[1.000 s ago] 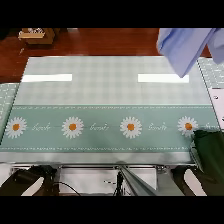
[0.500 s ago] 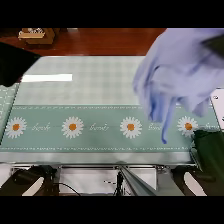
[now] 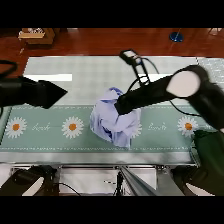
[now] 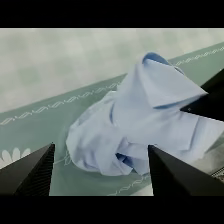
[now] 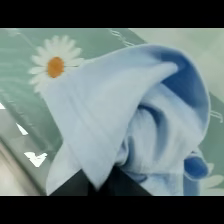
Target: Fold the shirts.
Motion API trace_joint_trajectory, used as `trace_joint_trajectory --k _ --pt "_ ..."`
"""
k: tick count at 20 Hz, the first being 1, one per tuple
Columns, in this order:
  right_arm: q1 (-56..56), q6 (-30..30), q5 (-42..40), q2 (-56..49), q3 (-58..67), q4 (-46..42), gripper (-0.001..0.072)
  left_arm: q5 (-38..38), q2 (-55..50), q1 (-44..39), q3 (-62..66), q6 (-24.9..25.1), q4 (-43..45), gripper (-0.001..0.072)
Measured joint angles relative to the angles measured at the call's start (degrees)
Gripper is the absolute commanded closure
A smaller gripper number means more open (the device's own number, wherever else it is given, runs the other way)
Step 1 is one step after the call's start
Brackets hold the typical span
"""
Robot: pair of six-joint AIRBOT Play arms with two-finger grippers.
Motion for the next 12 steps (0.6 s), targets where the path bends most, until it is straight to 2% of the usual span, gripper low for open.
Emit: trace_joint_trajectory --k 2,4,6,7,9,11,12 --pt "0.5 2.3 -3.4 -3.1 -0.3 -2.5 0.0685 -0.1 0.0 0.0 -2.8 0.0 -0.1 0.0000" --pt "-1.0 4.5 -5.6 -4.6 -0.2 -4.0 0.0545 -0.1 0.0 0.0 -5.4 0.0 -0.1 0.0000" --pt "-3.7 5.8 -6.9 -4.7 0.5 -4.6 0.0345 -0.1 0.0 0.0 -8.0 0.0 -0.1 0.0000" --pt "-5.3 6.0 -7.2 -4.2 0.9 -4.8 0.0303 -0.1 0.0 0.0 -9.2 0.0 -0.1 -0.0001" --pt "-8.9 5.5 -7.7 -2.4 1.6 -5.0 0.0300 -0.1 0.0 0.0 -12.0 0.0 -0.1 -0.0001" --pt "-13.1 4.0 -8.3 0.3 2.1 -5.2 0.0188 0.0 0.0 0.0 -14.8 0.2 -0.4 -0.0001" --pt "-15.1 3.3 -8.2 1.5 2.2 -5.4 0.0172 0.4 0.0 0.0 -16.4 0.3 -0.8 -0.0001"
